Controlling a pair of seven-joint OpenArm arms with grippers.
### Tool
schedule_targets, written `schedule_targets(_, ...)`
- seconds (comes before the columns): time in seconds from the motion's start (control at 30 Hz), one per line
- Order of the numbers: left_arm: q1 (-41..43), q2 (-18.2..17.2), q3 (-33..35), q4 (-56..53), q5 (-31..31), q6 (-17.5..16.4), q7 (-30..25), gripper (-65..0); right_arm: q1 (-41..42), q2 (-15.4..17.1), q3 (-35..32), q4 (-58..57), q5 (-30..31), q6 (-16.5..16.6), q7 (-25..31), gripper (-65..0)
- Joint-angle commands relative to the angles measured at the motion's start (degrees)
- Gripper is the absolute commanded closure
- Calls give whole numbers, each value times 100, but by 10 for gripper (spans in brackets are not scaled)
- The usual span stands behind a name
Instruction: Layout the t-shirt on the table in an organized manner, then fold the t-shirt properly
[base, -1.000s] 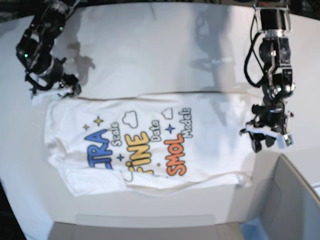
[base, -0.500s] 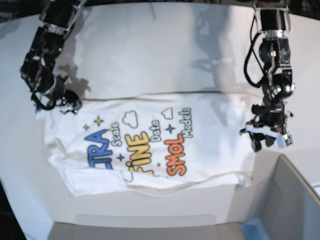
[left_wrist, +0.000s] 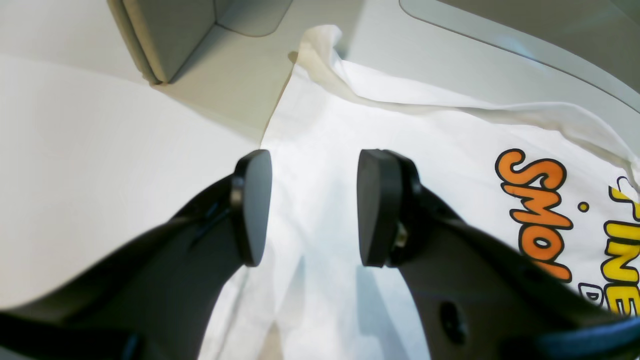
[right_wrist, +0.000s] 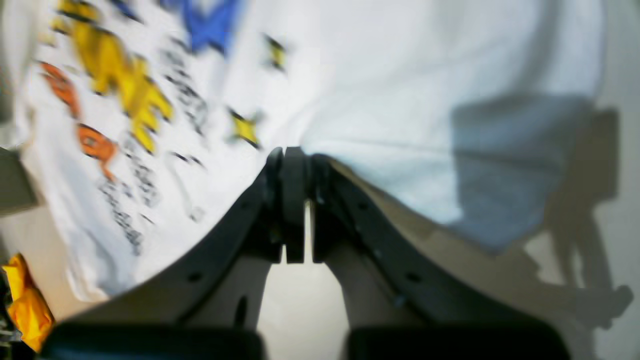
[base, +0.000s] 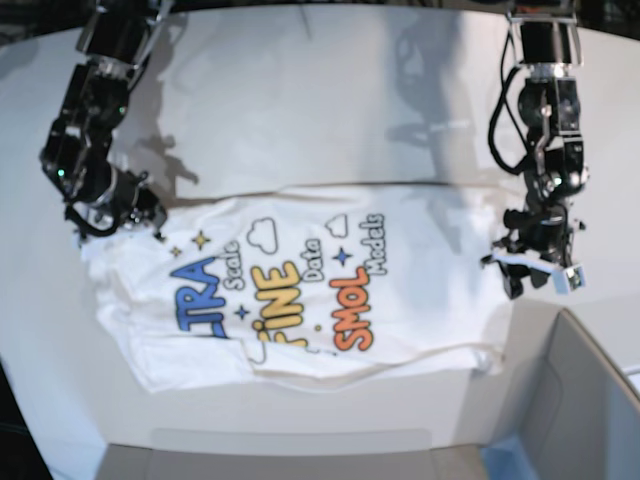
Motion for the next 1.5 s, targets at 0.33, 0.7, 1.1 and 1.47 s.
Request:
schedule_targets(0.33, -61, -66, 21, 92, 16, -17, -161, -267, 2976, 875, -1043, -2944, 66, 48, 213, 0)
schedule_targets(0.7, 62, -66, 30, 101, -2, -17, -161, -267, 3784, 1376, -3514, -4412, 57, 48, 1901, -277)
schedule_targets(1.1, 150, 93, 30, 118, 16, -17, -152, -267, 1657, 1385, -3944, -1388, 57, -128, 969, -277)
schedule_targets(1.47, 185, 93, 30, 110, 16, -17, -152, -267, 1182, 1121, -3944, -1133, -1948, -1174, 960, -277)
